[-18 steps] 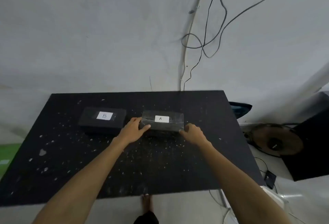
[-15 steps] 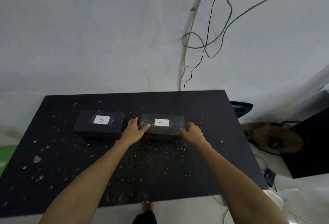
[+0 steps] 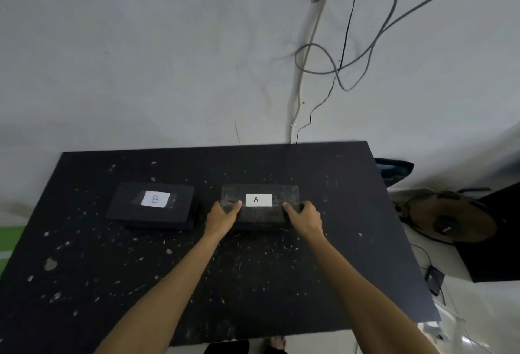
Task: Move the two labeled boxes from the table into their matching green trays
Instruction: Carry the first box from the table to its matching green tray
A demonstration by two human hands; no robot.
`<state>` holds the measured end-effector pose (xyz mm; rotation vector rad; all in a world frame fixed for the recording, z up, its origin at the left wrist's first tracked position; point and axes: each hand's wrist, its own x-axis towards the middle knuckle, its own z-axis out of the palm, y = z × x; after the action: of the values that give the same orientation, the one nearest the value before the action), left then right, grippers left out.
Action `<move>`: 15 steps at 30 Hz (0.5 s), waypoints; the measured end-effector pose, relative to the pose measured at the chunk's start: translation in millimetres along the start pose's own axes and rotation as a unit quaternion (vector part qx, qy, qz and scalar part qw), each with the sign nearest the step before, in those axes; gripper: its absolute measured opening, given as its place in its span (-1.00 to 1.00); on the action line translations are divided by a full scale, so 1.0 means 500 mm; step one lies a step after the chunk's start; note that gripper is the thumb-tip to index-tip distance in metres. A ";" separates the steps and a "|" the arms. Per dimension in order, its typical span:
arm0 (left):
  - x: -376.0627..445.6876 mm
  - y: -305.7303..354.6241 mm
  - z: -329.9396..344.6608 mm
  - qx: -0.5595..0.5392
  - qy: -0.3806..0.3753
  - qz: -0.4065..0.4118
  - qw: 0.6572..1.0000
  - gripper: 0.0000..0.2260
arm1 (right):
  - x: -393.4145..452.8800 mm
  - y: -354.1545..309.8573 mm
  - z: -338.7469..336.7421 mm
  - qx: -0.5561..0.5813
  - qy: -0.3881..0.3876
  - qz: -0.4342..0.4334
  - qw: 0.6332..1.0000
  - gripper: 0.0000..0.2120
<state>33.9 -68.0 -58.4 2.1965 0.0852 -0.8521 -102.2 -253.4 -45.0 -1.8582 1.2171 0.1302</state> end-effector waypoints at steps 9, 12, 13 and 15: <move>-0.126 0.182 -0.039 -0.069 0.156 0.150 0.974 -0.17 | -0.060 -0.119 -0.135 0.215 0.066 -0.094 0.970 -0.29; -0.174 0.263 -0.066 -0.113 0.180 0.209 0.955 -0.22 | -0.092 -0.179 -0.204 0.247 0.092 -0.151 0.953 -0.15; -0.192 0.288 -0.078 -0.125 0.187 0.232 0.947 -0.24 | -0.105 -0.201 -0.228 0.248 0.102 -0.174 0.948 -0.09; -0.230 0.335 -0.102 -0.141 0.205 0.276 0.929 -0.27 | -0.134 -0.243 -0.273 0.236 0.126 -0.219 0.938 -0.01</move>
<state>25.4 -128.8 142.1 1.9398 -0.1912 -0.0563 -90.3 -289.6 145.8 -1.6914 0.8660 -0.6117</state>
